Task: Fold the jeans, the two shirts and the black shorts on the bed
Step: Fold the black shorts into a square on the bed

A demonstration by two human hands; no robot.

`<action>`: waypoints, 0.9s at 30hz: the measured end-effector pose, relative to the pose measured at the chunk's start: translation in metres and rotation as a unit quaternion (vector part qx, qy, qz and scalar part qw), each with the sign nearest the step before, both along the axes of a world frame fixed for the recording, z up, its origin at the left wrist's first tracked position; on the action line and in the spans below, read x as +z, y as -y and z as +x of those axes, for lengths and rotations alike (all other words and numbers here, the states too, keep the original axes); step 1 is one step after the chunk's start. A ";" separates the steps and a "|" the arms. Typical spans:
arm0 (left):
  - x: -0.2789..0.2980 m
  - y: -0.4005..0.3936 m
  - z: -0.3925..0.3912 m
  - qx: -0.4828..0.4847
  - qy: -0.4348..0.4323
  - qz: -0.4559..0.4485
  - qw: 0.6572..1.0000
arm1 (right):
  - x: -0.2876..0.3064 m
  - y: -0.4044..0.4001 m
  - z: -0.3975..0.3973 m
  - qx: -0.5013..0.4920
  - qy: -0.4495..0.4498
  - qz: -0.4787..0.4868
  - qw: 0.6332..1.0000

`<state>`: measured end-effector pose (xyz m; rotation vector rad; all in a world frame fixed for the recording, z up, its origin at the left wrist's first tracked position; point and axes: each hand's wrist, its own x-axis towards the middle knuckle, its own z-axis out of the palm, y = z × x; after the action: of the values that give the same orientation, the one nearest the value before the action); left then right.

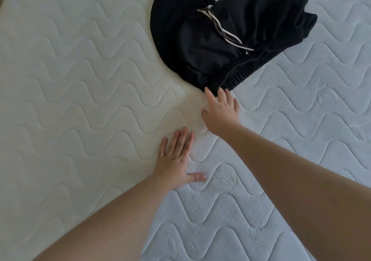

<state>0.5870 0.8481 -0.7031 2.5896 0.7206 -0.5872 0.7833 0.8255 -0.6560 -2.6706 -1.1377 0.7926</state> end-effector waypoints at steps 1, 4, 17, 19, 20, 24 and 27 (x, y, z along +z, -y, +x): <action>-0.001 -0.001 0.000 0.000 0.000 0.004 1.000 | -0.002 -0.002 0.001 0.009 0.003 -0.001 1.000; -0.002 -0.001 0.000 -0.002 0.001 0.005 1.000 | -0.002 0.005 -0.002 0.030 0.003 0.031 0.999; 0.018 0.009 0.002 0.011 -0.035 0.033 0.999 | 0.008 0.095 -0.037 0.061 -0.039 0.016 0.997; 0.024 0.024 -0.002 0.039 -0.011 0.026 0.999 | 0.018 0.110 -0.043 0.064 -0.088 -0.003 0.994; 0.026 0.035 -0.006 0.048 0.014 0.023 0.999 | 0.023 0.117 -0.046 0.059 -0.113 -0.007 0.992; 0.042 0.083 -0.019 0.142 0.207 -0.075 0.965 | 0.038 0.157 -0.071 0.024 -0.171 -0.005 0.985; 0.061 0.114 -0.014 0.192 0.245 -0.177 0.934 | 0.043 0.189 -0.098 0.024 -0.191 -0.001 0.981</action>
<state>0.5733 0.7340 -0.6417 2.0549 0.8231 0.0552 0.6852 0.6363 -0.6134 -2.3540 -1.0991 1.2457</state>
